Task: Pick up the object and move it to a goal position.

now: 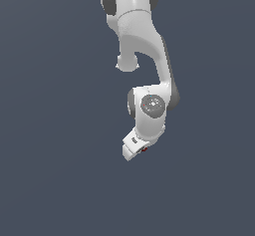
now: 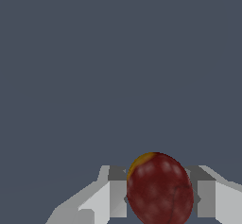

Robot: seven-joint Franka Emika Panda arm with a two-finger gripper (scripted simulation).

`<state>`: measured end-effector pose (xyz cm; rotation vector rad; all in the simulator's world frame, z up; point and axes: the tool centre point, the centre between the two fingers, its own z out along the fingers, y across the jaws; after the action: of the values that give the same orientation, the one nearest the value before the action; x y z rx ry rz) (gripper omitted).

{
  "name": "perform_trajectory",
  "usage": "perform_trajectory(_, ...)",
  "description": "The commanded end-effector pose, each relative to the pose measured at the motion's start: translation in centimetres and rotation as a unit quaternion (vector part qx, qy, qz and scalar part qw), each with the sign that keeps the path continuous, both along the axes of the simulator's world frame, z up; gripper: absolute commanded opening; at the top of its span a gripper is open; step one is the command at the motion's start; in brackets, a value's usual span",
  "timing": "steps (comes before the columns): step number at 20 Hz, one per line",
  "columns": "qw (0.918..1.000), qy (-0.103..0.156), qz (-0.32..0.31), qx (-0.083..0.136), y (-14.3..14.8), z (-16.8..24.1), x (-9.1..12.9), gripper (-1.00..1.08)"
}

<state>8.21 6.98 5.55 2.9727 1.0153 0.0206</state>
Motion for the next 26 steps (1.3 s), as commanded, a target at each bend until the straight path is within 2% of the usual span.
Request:
perform_trajectory(1, 0.9998, -0.005, 0.017, 0.001, 0.5, 2.4, 0.5, -1.0)
perform_trajectory(6, 0.9977, -0.017, 0.065, 0.004, 1.9, 8.6, 1.4, -1.0)
perform_trajectory(11, 0.9923, -0.03, 0.12, 0.009, 3.7, 15.9, 2.2, -1.0)
perform_trajectory(20, 0.975, -0.053, 0.215, 0.018, 6.7, 28.7, 2.7, -1.0)
perform_trajectory(26, 0.963, -0.064, 0.261, 0.023, 8.1, 35.1, 2.7, -1.0)
